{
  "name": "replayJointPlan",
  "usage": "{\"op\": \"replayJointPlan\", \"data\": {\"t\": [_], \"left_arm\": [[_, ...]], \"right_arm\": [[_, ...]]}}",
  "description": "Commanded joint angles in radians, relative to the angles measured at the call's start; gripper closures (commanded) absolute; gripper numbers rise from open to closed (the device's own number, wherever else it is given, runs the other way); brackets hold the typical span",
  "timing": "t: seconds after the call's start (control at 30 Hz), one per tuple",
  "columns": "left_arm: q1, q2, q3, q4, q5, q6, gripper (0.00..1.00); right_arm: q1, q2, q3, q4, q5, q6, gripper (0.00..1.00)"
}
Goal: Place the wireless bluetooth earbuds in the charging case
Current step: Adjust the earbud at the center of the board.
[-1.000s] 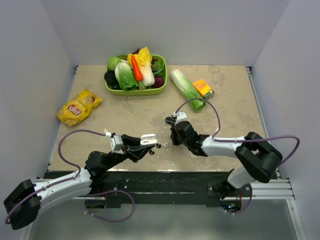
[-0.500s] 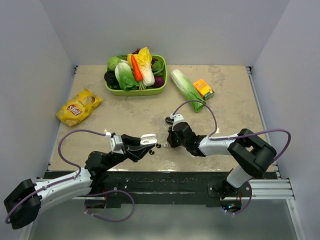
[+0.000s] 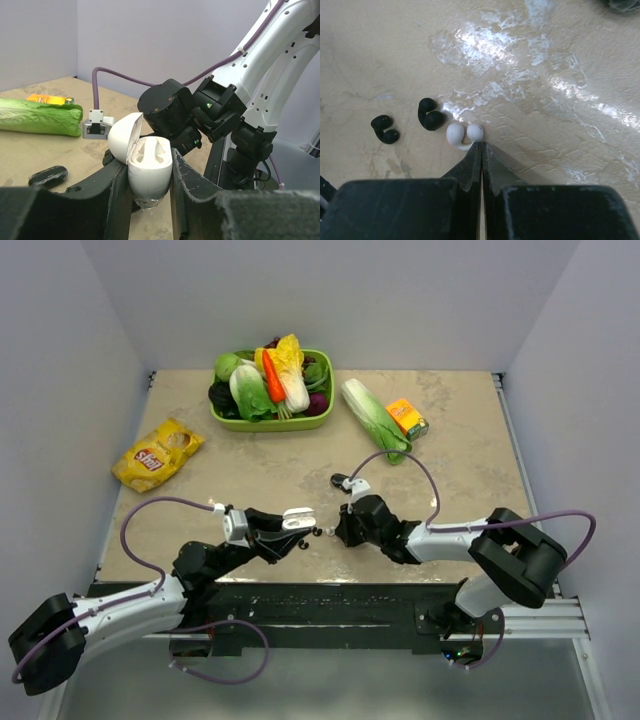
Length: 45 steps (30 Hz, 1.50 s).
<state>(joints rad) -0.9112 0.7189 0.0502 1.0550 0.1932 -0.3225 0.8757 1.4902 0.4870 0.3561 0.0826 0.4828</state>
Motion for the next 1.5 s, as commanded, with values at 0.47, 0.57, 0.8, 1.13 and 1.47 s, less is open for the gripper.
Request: {"op": "replayJointPlan", "data": {"t": [0.47,0.57,0.8,1.13,1.47], "left_arm": [[-0.005,-0.004,-0.135,0.073,-0.003,-0.012,1.00],[-0.005,-0.016,-0.133,0.062,-0.006,-0.007,1.00],[-0.006,-0.009,-0.133,0.066,-0.001,-0.009,1.00],[-0.006,-0.009,-0.135,0.066,0.000,-0.009,1.00],[-0.006,-0.015,-0.147,0.068,-0.001,-0.006,1.00]], "right_arm": [[0.069,-0.145,-0.002,-0.066,0.023,-0.010,0.78],[0.072,-0.194,0.008,-0.092,-0.009,-0.073,0.61],[0.072,-0.085,0.102,-0.137,-0.104,-0.161,0.59],[0.072,0.001,0.154,-0.126,-0.092,-0.187,0.62],[0.072,0.054,0.177,-0.131,-0.084,-0.187,0.63]]}}
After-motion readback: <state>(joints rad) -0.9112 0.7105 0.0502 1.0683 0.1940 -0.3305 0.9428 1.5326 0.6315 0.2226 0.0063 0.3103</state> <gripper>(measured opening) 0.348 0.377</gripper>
